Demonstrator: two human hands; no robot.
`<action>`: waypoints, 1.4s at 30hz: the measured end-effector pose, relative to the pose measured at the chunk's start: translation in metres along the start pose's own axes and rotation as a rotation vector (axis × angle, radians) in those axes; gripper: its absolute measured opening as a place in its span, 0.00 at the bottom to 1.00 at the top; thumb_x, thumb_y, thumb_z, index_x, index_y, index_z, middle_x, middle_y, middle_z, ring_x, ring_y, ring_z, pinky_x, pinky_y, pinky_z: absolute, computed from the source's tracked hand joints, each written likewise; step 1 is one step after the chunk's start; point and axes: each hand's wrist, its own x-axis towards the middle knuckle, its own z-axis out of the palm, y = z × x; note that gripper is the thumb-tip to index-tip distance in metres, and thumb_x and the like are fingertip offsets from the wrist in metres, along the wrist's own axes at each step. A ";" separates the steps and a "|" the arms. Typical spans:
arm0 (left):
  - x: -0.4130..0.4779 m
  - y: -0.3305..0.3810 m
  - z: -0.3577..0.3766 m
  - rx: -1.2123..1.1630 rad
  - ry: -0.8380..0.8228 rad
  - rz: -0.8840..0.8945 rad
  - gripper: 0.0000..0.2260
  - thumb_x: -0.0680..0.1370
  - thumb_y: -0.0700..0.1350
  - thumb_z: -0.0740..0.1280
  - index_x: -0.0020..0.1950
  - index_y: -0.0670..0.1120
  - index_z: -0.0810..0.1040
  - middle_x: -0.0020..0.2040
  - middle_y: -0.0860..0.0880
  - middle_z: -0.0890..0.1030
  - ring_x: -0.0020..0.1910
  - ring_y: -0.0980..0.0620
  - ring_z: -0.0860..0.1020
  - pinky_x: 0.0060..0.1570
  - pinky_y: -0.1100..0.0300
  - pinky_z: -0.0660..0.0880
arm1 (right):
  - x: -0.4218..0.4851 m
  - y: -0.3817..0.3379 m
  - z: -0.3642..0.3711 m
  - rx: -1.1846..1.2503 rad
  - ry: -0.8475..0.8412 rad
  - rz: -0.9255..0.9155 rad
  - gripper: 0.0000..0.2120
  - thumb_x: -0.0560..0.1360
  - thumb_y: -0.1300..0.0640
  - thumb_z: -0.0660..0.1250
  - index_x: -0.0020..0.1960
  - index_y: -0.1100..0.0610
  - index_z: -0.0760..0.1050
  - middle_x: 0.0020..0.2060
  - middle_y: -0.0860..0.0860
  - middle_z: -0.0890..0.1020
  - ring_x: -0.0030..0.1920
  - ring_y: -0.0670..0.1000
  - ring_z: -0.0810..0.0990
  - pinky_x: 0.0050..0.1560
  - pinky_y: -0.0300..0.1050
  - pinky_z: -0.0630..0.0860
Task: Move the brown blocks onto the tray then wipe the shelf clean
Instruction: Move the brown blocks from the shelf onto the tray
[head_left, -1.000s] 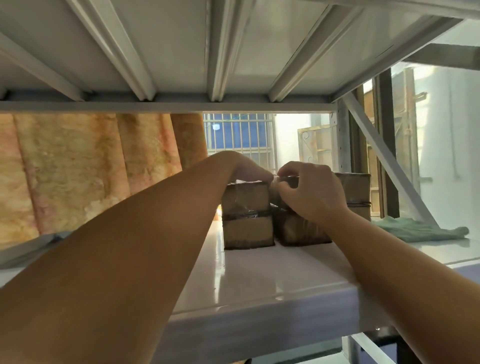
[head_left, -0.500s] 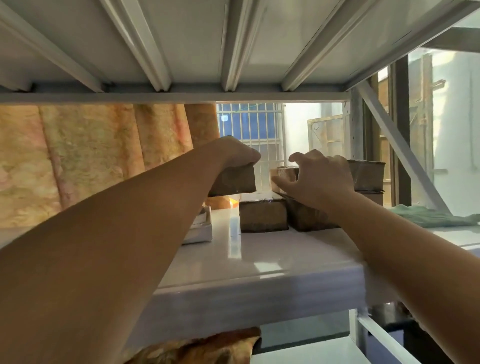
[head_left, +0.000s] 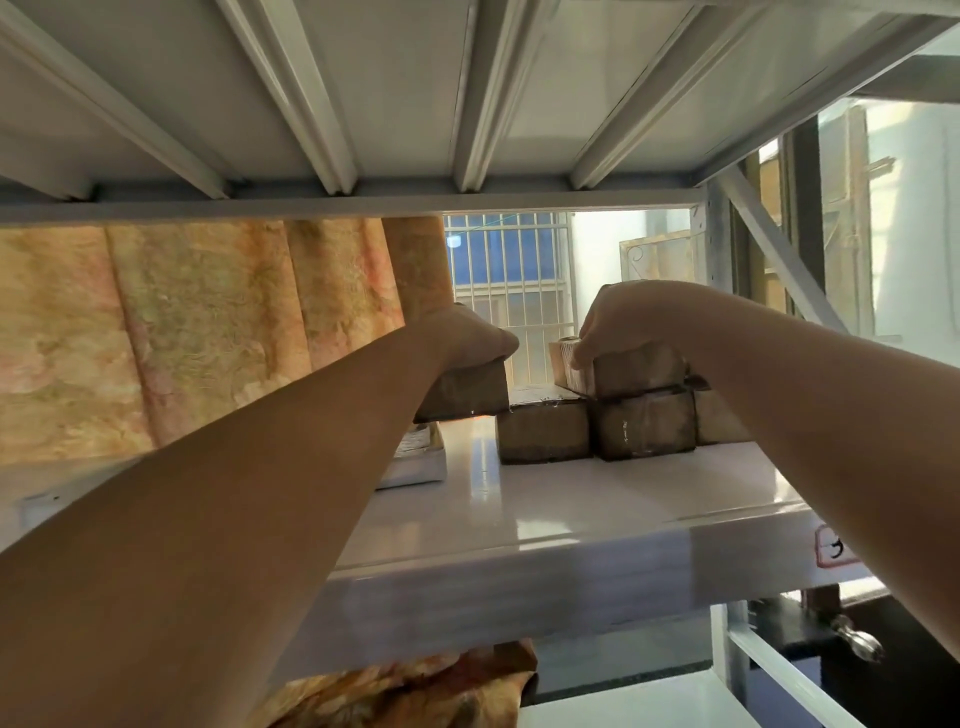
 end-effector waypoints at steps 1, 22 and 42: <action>-0.001 -0.001 -0.001 -0.004 -0.003 0.003 0.12 0.76 0.53 0.61 0.37 0.46 0.69 0.38 0.48 0.70 0.35 0.54 0.69 0.34 0.60 0.65 | 0.001 -0.001 0.001 0.005 0.020 0.005 0.25 0.73 0.45 0.67 0.64 0.60 0.74 0.56 0.55 0.78 0.55 0.56 0.77 0.52 0.48 0.73; -0.029 -0.109 -0.072 -0.081 0.044 -0.273 0.13 0.74 0.55 0.66 0.40 0.46 0.71 0.42 0.44 0.74 0.43 0.45 0.74 0.46 0.54 0.70 | -0.010 -0.165 0.020 0.287 0.278 -0.184 0.19 0.70 0.38 0.67 0.46 0.53 0.68 0.41 0.50 0.74 0.44 0.54 0.74 0.44 0.48 0.71; -0.035 -0.232 -0.096 0.061 -0.089 -0.352 0.15 0.73 0.57 0.65 0.43 0.45 0.76 0.42 0.44 0.78 0.39 0.46 0.78 0.46 0.55 0.75 | -0.035 -0.282 0.035 0.157 0.080 -0.145 0.22 0.77 0.45 0.57 0.67 0.55 0.69 0.60 0.54 0.76 0.55 0.56 0.76 0.46 0.48 0.69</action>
